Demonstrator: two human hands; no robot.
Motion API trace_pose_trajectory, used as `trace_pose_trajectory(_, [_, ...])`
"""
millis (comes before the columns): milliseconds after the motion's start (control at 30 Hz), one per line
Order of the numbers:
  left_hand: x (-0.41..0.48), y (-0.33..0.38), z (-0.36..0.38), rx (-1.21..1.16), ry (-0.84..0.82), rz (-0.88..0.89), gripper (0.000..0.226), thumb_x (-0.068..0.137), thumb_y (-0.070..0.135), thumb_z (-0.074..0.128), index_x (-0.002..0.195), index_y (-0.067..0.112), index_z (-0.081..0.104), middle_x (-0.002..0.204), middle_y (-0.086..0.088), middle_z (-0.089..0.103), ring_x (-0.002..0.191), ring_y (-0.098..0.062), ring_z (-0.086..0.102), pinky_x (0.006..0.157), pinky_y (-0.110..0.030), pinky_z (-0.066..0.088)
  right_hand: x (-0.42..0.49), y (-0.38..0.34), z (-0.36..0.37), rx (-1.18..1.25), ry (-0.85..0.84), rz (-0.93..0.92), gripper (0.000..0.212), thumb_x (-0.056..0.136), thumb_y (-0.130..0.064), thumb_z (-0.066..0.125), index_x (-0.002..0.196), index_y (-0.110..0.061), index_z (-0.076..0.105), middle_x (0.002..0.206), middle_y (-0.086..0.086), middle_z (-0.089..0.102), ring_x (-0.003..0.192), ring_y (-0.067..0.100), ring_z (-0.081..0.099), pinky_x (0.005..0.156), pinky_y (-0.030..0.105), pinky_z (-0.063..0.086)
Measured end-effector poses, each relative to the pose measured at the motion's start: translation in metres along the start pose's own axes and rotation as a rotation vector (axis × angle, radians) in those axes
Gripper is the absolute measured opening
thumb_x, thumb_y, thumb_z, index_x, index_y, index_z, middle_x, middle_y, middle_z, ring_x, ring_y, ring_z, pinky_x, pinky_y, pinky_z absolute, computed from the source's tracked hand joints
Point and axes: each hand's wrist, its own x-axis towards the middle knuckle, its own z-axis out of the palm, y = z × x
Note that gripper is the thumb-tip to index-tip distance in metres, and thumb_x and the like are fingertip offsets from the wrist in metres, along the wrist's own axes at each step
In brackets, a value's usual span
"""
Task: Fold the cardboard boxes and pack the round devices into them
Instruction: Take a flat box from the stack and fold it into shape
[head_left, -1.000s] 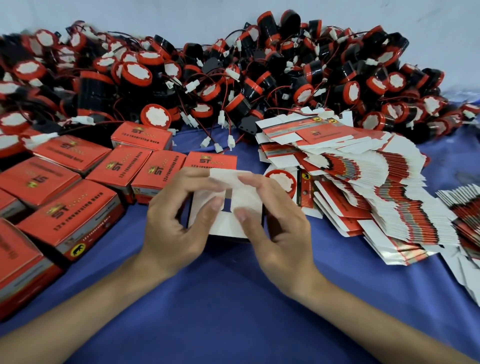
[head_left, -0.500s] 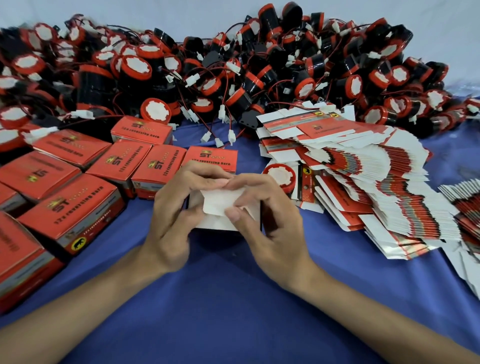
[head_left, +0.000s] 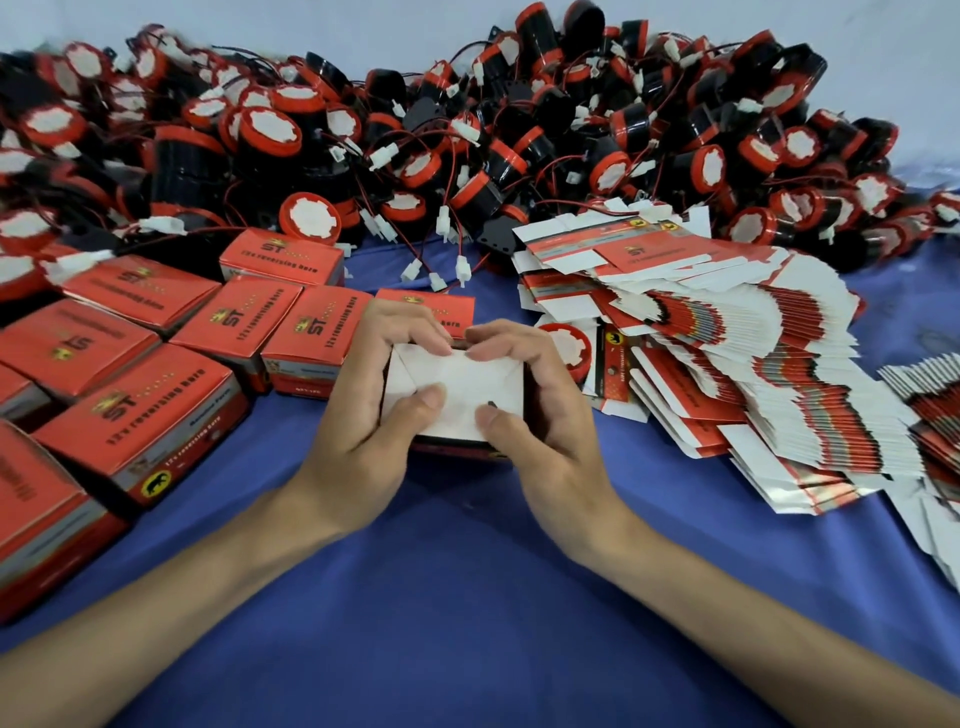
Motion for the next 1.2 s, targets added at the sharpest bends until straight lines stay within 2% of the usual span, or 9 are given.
trace_pose_trajectory(133, [-0.003, 0.0, 0.0, 0.115, 0.007, 0.032, 0.013, 0.082, 0.011, 0.043, 0.087, 0.02, 0.05, 0.106, 0.004, 0.043, 0.103, -0.005, 0.046, 0.091, -0.02, 0.036, 0.0, 0.0, 0.004, -0.018, 0.033, -0.046, 0.042, 0.071, 0.013, 0.047, 0.104, -0.014, 0.05, 0.113, 0.008, 0.054, 0.114, 0.017, 0.051, 0.099, 0.027, 0.039])
trace_pose_trajectory(267, [-0.004, 0.002, -0.001, 0.244, 0.02, 0.126, 0.024, 0.077, 0.003, 0.04, 0.076, 0.011, 0.062, 0.103, -0.003, 0.045, 0.101, -0.006, 0.047, 0.088, -0.019, 0.037, -0.001, -0.002, 0.006, -0.048, 0.046, -0.069, 0.043, 0.069, 0.017, 0.045, 0.102, -0.011, 0.05, 0.111, 0.013, 0.055, 0.112, 0.022, 0.053, 0.099, 0.034, 0.043])
trace_pose_trajectory(367, [-0.001, 0.003, -0.001, 0.382, 0.033, 0.228, 0.033, 0.073, -0.001, 0.038, 0.074, -0.004, 0.071, 0.101, -0.018, 0.051, 0.1, -0.012, 0.049, 0.091, -0.018, 0.038, -0.002, -0.003, 0.007, -0.08, 0.064, -0.072, 0.044, 0.066, 0.018, 0.043, 0.099, -0.009, 0.052, 0.108, 0.011, 0.056, 0.109, 0.021, 0.055, 0.096, 0.031, 0.044])
trace_pose_trajectory(467, [0.0, 0.005, -0.002, 0.494, 0.024, 0.321, 0.034, 0.073, -0.001, 0.039, 0.074, -0.005, 0.073, 0.101, -0.024, 0.056, 0.099, -0.019, 0.055, 0.091, -0.019, 0.042, -0.003, -0.005, 0.008, -0.087, 0.071, -0.059, 0.044, 0.064, 0.018, 0.042, 0.098, -0.009, 0.053, 0.108, 0.008, 0.056, 0.11, 0.02, 0.055, 0.094, 0.028, 0.043])
trace_pose_trajectory(633, [0.0, 0.012, -0.007, 0.732, -0.08, 0.41, 0.029, 0.076, 0.013, 0.047, 0.071, 0.002, 0.073, 0.104, -0.021, 0.066, 0.092, -0.034, 0.065, 0.061, -0.036, 0.051, -0.004, -0.002, 0.006, -0.139, 0.058, -0.101, 0.038, 0.069, 0.014, 0.047, 0.096, -0.012, 0.054, 0.109, 0.008, 0.054, 0.109, 0.018, 0.054, 0.093, 0.027, 0.044])
trace_pose_trajectory(700, [0.001, 0.018, -0.008, 0.82, -0.122, 0.411, 0.029, 0.076, 0.021, 0.048, 0.068, 0.004, 0.07, 0.106, -0.016, 0.068, 0.094, -0.032, 0.064, 0.057, -0.034, 0.048, -0.004, -0.001, 0.004, -0.13, 0.018, -0.097, 0.032, 0.076, 0.006, 0.051, 0.099, -0.016, 0.054, 0.113, 0.009, 0.052, 0.112, 0.018, 0.053, 0.095, 0.028, 0.043])
trace_pose_trajectory(867, [-0.001, 0.027, -0.004, 0.944, -0.22, 0.32, 0.036, 0.075, 0.033, 0.046, 0.07, 0.0, 0.061, 0.106, -0.02, 0.066, 0.09, -0.031, 0.06, 0.068, -0.021, 0.027, -0.004, -0.002, -0.004, -0.1, -0.129, -0.07, 0.034, 0.08, -0.005, 0.051, 0.113, -0.011, 0.051, 0.123, 0.013, 0.047, 0.121, 0.024, 0.047, 0.102, 0.034, 0.039])
trace_pose_trajectory(1033, [-0.002, 0.028, -0.005, 0.953, -0.249, 0.264, 0.038, 0.072, 0.038, 0.048, 0.072, 0.001, 0.059, 0.11, -0.025, 0.063, 0.084, -0.029, 0.059, 0.071, -0.017, 0.016, 0.0, -0.007, -0.023, -0.205, -0.379, -0.038, 0.062, 0.081, -0.023, 0.056, 0.137, -0.003, 0.036, 0.137, 0.013, 0.039, 0.132, 0.025, 0.038, 0.108, 0.033, 0.032])
trace_pose_trajectory(1200, [-0.003, 0.026, -0.005, 0.897, -0.225, 0.284, 0.038, 0.075, 0.042, 0.047, 0.079, 0.004, 0.054, 0.123, -0.019, 0.047, 0.082, -0.02, 0.048, 0.069, -0.017, 0.014, 0.004, -0.009, -0.031, -0.349, -0.444, -0.078, 0.075, 0.083, -0.022, 0.069, 0.144, -0.006, 0.029, 0.146, 0.008, 0.036, 0.139, 0.02, 0.032, 0.113, 0.03, 0.029])
